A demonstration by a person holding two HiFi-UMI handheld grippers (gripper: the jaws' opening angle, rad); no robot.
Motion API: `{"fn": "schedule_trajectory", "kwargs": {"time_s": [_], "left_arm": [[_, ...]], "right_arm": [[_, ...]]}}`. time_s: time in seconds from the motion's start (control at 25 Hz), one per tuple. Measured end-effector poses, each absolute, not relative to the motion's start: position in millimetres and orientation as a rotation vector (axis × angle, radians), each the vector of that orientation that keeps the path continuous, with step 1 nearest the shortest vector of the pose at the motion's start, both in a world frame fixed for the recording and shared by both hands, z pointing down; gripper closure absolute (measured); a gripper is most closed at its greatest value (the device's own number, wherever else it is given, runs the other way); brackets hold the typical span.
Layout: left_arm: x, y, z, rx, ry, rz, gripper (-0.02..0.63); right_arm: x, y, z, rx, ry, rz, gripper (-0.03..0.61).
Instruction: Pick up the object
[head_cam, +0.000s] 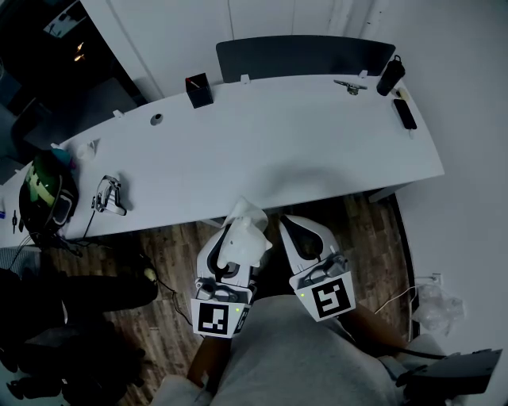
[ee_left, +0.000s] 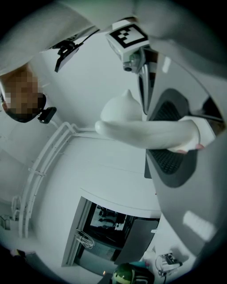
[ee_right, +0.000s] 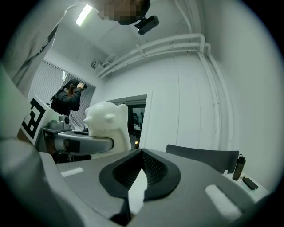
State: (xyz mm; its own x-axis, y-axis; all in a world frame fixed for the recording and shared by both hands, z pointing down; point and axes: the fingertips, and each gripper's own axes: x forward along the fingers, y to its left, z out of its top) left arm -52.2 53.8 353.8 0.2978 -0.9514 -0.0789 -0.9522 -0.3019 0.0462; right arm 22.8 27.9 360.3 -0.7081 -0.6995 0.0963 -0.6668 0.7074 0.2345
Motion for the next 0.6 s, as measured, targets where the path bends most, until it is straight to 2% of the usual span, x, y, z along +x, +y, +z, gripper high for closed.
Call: {"fn": "schedule_trajectory", "kwargs": {"time_s": [0.6], "left_arm": [[-39.0, 48.4, 351.9, -2.537, 1.821, 0.135, 0.476]], "right_arm": [[30.8, 23.9, 355.4, 1.161, -2.775, -0.267, 0.577]]}}
